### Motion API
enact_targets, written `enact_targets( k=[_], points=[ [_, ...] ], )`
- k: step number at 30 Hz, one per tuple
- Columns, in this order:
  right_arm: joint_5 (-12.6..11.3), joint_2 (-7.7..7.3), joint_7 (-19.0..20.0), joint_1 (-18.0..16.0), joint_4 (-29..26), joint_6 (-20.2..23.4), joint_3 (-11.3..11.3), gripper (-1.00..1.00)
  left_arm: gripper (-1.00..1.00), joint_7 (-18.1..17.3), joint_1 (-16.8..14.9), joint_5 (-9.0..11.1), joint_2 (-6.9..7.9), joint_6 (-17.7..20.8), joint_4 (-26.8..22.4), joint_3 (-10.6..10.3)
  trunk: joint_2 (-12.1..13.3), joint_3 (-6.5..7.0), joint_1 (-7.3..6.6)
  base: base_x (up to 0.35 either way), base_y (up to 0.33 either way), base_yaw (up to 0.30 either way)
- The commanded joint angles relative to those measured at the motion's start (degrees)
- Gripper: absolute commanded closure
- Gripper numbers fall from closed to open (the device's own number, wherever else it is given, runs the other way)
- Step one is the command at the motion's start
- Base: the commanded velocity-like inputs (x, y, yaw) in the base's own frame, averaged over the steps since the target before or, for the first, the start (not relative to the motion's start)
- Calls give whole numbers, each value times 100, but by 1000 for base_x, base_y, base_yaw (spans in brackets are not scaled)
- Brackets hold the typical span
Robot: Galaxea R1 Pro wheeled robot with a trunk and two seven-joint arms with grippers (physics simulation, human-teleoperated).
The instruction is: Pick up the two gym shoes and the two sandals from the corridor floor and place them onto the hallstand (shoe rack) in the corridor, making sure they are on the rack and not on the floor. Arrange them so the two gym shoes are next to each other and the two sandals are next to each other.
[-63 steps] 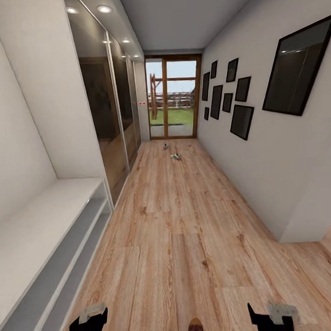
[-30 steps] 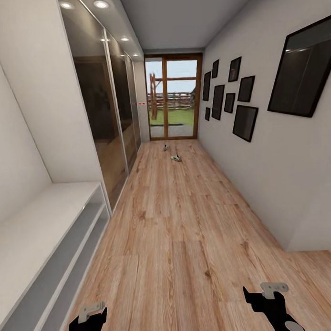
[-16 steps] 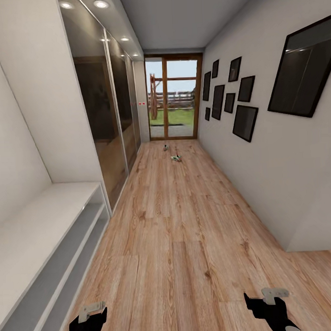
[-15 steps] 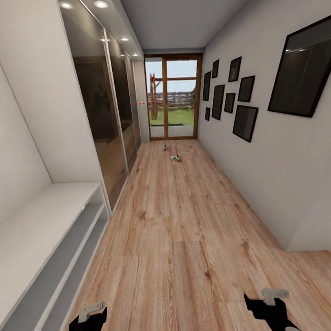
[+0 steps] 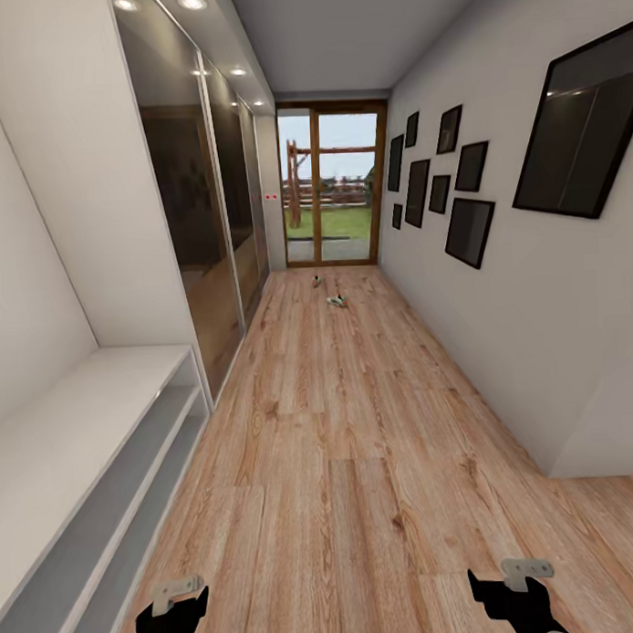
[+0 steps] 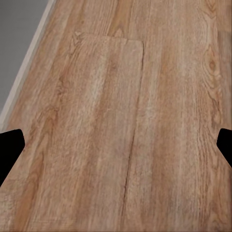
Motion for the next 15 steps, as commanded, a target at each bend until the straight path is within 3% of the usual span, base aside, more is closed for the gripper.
enact_targets(
  k=[1, 15],
  points=[
    [0, 0, 3, -1, -10, 33, -3, -100, -100, -38, -5, -8, -2, -17, 6, 43, -44, -24, 22, 0, 0, 0],
    [0, 0, 0, -1, 0, 33, -5, -100, -100, -263, -19, -3, 115, -9, -18, 44, -606, -349, 330, 0, 0, 1]
  ],
)
